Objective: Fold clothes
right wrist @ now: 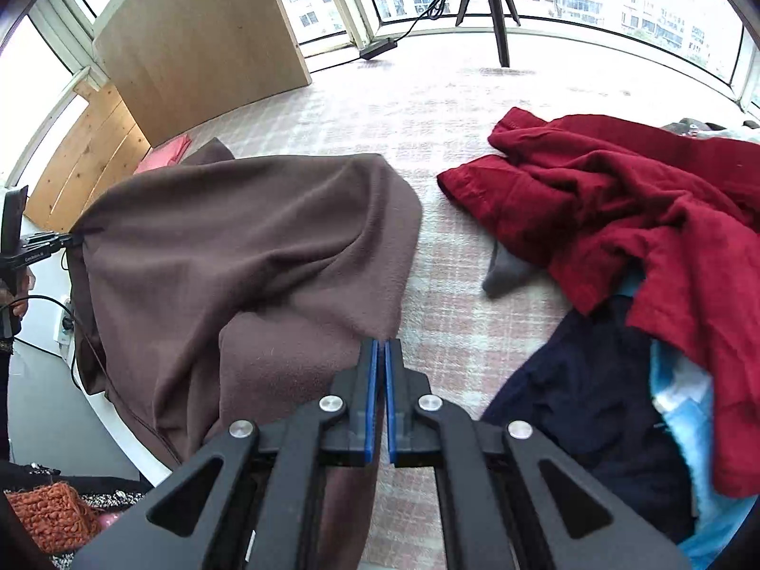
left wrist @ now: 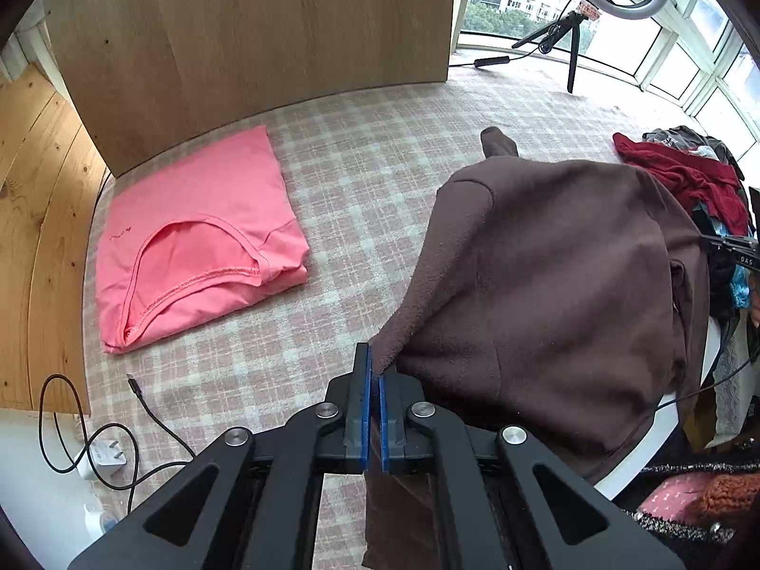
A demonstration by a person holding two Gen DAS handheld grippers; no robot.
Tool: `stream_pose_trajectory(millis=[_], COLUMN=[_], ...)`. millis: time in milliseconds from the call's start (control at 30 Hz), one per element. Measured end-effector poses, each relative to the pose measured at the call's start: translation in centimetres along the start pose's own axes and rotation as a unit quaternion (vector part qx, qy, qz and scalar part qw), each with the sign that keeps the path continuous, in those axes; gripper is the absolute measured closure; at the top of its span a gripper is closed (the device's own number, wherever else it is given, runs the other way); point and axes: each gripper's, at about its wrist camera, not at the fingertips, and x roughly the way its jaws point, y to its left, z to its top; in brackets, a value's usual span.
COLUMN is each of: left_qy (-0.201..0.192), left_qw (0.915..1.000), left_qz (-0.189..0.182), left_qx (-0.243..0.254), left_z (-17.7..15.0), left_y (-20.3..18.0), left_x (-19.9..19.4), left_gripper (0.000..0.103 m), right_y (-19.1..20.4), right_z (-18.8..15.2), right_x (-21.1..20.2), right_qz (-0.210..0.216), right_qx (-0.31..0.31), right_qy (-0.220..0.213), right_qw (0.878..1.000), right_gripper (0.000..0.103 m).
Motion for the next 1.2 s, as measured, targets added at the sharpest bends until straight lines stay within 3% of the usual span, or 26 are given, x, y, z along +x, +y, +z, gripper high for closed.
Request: stream_pose_trajectory(millis=[100, 200, 267, 367, 500, 600, 733, 867, 1067, 1133, 1200], left_qy=[0.077, 0.071, 0.049, 0.03, 0.026, 0.049, 0.085, 0.047, 0.0, 0.002, 0.018], left_qw=[0.997, 0.9969, 0.9986, 0.9989, 0.9987, 0.9974, 0.9941, 0.998, 0.9988, 0.9977, 0.9968], left_qz=[0.012, -0.002, 0.002, 0.033, 0.022, 0.037, 0.066, 0.041, -0.028, -0.05, -0.055], left_qx=[-0.002, -0.035, -0.021, 0.015, 0.038, 0.039, 0.016, -0.011, 0.041, 0.047, 0.055], left_z=[-2.3, -1.8, -0.3, 2.6, 5.6, 4.9, 2.1, 2.9, 9.1, 11.0, 12.2], left_y=[1.4, 3.2, 3.3, 3.0, 2.9, 3.8, 6.4, 6.5, 1.5, 0.8, 0.2], left_x=[3.8, 3.9, 2.7, 1.7, 1.6, 1.9, 2.2, 0.9, 3.3, 5.2, 7.2], left_gripper=[0.094, 0.086, 0.084, 0.069, 0.069, 0.07, 0.071, 0.073, 0.07, 0.067, 0.061], right_y=[-0.1, -0.4, -0.6, 0.7, 2.8, 4.7, 6.9, 8.1, 7.6, 6.6, 5.4], right_z=[-0.8, 0.1, 0.8, 4.0, 9.0, 11.4, 11.6, 9.2, 9.8, 10.8, 11.4], right_x=[0.7, -0.5, -1.3, -2.4, -0.5, 2.6, 6.7, 10.2, 6.8, 6.1, 6.3], right_qz=[-0.072, -0.102, -0.122, -0.065, -0.017, 0.031, 0.051, 0.055, 0.059, 0.038, 0.022], right_qx=[-0.044, -0.054, -0.061, -0.058, -0.069, -0.067, -0.103, -0.134, -0.152, -0.151, -0.155], right_qy=[0.07, 0.063, 0.059, 0.011, -0.028, -0.028, -0.013, 0.069, 0.057, 0.047, 0.054], right_qw=[0.994, 0.991, 0.989, 0.996, 0.997, 0.997, 0.993, 0.987, 0.985, 0.987, 0.986], right_gripper=[0.1, 0.098, 0.096, 0.092, 0.081, 0.081, 0.081, 0.081, 0.081, 0.079, 0.07])
